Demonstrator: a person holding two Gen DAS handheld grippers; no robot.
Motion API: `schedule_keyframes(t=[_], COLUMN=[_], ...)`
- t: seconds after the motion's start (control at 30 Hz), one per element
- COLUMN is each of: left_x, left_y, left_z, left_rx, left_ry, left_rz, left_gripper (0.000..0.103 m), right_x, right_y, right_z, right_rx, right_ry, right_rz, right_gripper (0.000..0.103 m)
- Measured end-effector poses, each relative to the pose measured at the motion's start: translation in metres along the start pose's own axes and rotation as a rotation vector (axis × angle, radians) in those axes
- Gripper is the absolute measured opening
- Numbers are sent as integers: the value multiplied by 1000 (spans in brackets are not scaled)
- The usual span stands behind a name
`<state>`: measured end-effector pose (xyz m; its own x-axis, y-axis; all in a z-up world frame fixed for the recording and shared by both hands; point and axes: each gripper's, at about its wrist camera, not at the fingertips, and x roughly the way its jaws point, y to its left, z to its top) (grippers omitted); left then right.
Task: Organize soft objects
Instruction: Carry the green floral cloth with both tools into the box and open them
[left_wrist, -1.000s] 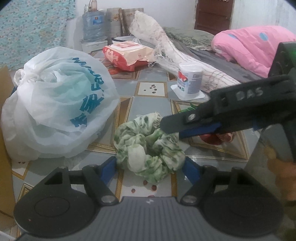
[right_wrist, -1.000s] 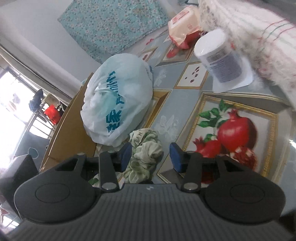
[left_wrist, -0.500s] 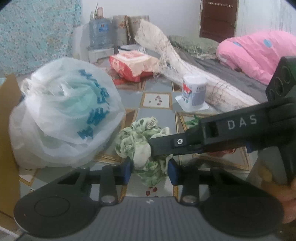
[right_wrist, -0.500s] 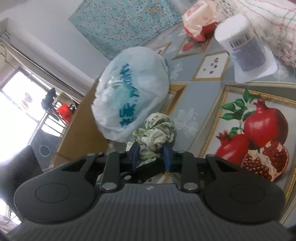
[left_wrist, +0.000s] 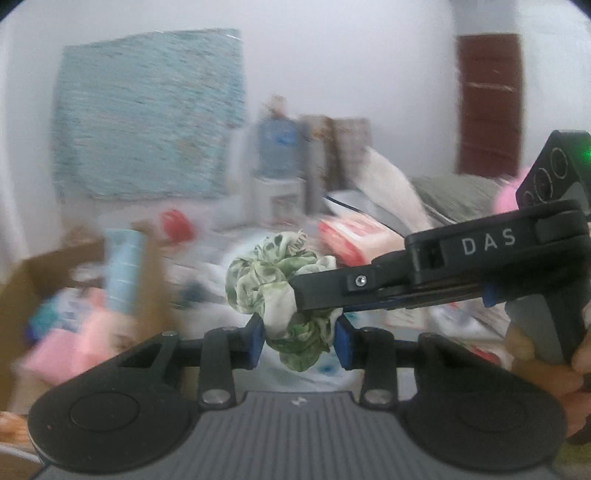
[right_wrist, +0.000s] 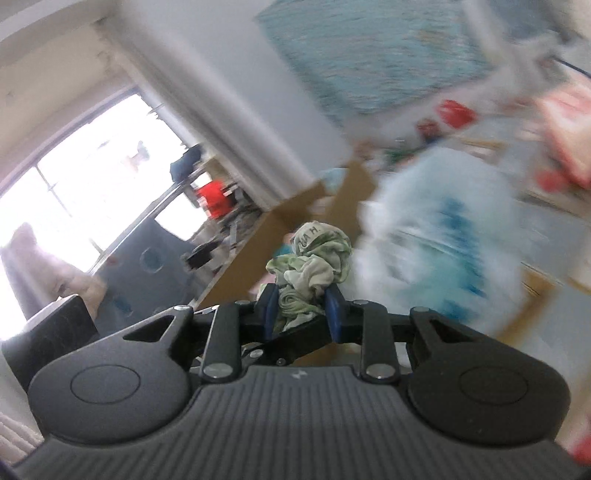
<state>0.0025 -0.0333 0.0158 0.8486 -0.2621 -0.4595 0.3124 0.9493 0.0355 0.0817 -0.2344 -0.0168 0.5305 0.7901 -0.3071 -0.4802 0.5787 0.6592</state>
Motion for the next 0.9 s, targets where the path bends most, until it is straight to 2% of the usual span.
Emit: schedule_keyframes(t=[0.17, 0.37, 0.57, 0.87, 0.9], left_x=[-18, -18, -5, -2, -5], left_y=[48, 115, 170, 208, 209], left_z=[8, 20, 19, -21, -25], left_rx=[-34, -84, -191, -287, -286], left_ry=[-1, 63, 171, 356, 376], left_rz=[122, 168, 130, 59, 58], left_gripper=[39, 39, 39, 40, 44], right_x=[65, 146, 205, 259, 263], right_y=[33, 59, 74, 74, 77], right_z=[29, 59, 66, 47, 43], right_rx=[-51, -56, -38, -31, -44], right_ry=[104, 271, 442, 666, 699], right_rz=[125, 198, 219, 195, 193], right_gripper=[26, 28, 28, 29, 30])
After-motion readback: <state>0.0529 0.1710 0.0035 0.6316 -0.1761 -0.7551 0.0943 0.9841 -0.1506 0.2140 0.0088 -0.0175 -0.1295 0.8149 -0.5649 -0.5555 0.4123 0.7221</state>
